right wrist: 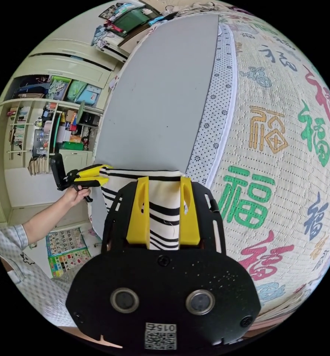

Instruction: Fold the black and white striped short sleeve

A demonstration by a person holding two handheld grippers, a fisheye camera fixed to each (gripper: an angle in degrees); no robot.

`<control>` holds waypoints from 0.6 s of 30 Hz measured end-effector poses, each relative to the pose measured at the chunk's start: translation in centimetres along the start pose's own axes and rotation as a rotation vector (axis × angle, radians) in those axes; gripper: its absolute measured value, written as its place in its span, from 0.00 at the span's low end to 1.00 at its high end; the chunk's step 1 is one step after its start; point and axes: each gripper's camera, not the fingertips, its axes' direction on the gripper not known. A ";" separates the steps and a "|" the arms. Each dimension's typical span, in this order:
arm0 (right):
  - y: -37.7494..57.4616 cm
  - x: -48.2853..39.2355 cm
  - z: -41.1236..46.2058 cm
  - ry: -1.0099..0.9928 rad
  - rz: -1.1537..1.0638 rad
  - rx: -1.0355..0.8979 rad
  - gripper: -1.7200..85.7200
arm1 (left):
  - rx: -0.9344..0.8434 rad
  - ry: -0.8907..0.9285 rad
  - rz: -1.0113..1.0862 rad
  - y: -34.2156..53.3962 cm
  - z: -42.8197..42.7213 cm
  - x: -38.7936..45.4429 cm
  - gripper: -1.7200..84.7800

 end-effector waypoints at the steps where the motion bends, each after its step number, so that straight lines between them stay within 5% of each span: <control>1: 0.9 0.2 0.2 -0.011 0.027 0.011 0.14 | -0.018 0.033 -0.039 0.6 -0.1 -1.3 0.14; 11: 13.2 -1.4 -0.7 -0.137 0.020 0.159 0.03 | 0.085 0.113 -0.028 7.1 -7.6 -3.7 0.07; 18: 32.6 -7.6 -6.6 -0.249 0.007 0.389 0.03 | 0.197 0.201 0.133 16.5 -19.2 1.2 0.04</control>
